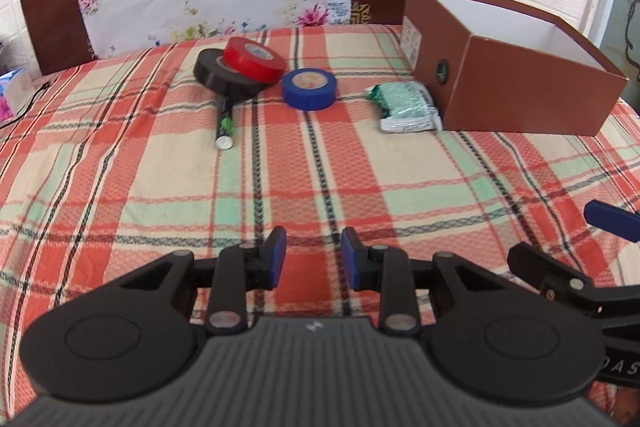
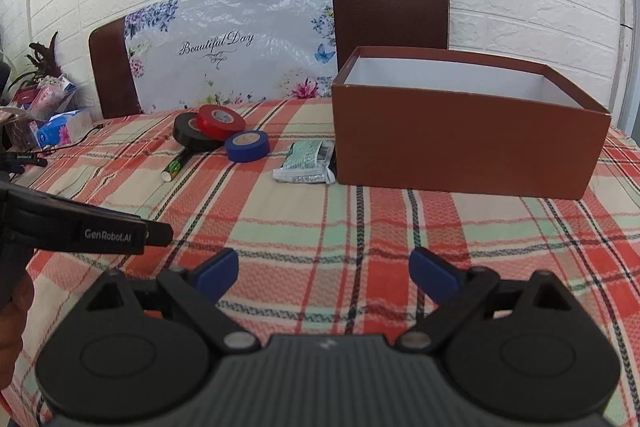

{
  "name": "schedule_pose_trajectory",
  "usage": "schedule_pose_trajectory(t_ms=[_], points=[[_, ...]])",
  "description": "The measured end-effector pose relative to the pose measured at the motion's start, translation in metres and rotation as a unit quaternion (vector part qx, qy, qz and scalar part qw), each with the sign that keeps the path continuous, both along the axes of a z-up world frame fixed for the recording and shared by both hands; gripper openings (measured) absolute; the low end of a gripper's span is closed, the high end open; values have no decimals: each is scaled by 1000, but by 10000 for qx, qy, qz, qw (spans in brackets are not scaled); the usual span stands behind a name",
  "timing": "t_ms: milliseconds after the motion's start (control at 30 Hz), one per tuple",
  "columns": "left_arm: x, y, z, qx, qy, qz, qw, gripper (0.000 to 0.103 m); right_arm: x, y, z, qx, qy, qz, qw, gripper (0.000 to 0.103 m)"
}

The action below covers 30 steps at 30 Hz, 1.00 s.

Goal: Organize objects
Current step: 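Move the left gripper back toward the remaining tape rolls, then grasp the green wrapped packet with the right gripper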

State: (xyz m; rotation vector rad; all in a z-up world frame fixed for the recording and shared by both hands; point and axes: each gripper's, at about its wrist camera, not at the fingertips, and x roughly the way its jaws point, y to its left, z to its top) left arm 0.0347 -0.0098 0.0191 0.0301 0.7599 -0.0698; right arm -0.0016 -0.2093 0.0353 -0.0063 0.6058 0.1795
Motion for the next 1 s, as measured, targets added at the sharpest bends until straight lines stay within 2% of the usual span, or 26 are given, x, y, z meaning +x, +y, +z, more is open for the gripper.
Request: schedule_pose_trajectory(t_ms=[167,267,333,367,433,500,600,700,833,1000], points=[[4,21,-7,75,-90,286,9995,39,2,13,-8,-94,122,174,9997,95],[12,47,-13,202,-173,735,9969,39,7,22,-14,-130,202,300,9993,95],[18,69,-19,69,-127,1030,9946,42,12,29,-19,-184,237,440,9986,94],[18,78,-21,-28,-222,1114,9935,45,15,34,-21,-229,259,515,9981,91],[17,86,-23,75,-364,1263,9913,49,24,45,-25,-332,312,681,9966,86],[14,89,-27,166,-548,1248,9905,56,33,55,-28,-458,235,784,9956,81],[9,87,-34,256,-883,1124,9894,57,52,70,-27,-761,20,851,9935,76],[12,90,-34,139,-913,1066,9900,58,76,82,-21,-998,-329,885,9905,74],[11,95,-35,-47,-951,1027,9901,60,113,95,-12,-1081,-604,821,9889,75],[12,95,-37,-118,-965,947,9907,65,156,110,-24,-1654,-661,740,9812,78]])
